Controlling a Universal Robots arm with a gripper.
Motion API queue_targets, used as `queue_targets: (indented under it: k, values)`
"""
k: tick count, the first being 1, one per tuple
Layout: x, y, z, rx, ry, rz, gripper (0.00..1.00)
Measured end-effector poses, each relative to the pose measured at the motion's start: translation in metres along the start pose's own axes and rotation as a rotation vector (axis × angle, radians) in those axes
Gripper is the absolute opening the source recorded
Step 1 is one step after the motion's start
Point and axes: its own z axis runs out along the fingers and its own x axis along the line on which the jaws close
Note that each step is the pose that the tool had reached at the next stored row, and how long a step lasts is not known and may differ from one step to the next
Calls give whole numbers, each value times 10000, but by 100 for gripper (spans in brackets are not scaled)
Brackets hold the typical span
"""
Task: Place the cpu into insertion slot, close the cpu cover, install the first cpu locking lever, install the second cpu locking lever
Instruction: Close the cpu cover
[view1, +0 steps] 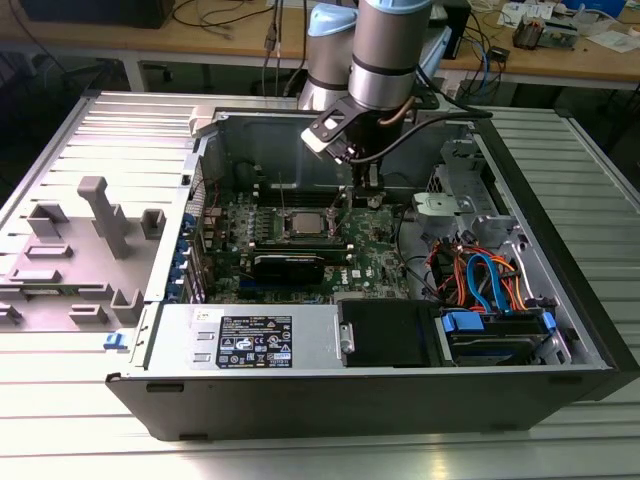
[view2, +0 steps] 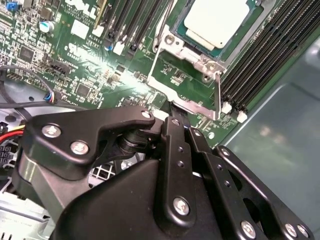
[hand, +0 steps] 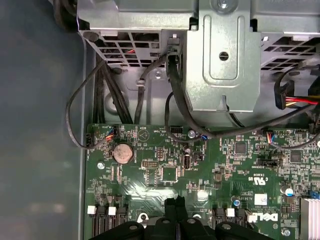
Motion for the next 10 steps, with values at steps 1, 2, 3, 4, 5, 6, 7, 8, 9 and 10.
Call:
queue_targets:
  k: [1,2,3,4,5,6,7,8,9,10]
  values:
    - [0,-11,0,0,1,0,11]
    - [1,-40,0,0,1,0,11]
    - [2,-59,0,0,0,0,11]
    - [2,-84,0,0,1,0,11]
    - [3,-108,0,0,0,1,11]
    - [4,-127,0,0,0,0,11]
    - [4,-142,0,0,0,-1,11]
    - [4,-157,0,0,0,0,11]
    - [5,-172,0,0,1,0,11]
    - [6,-198,0,0,0,0,11]
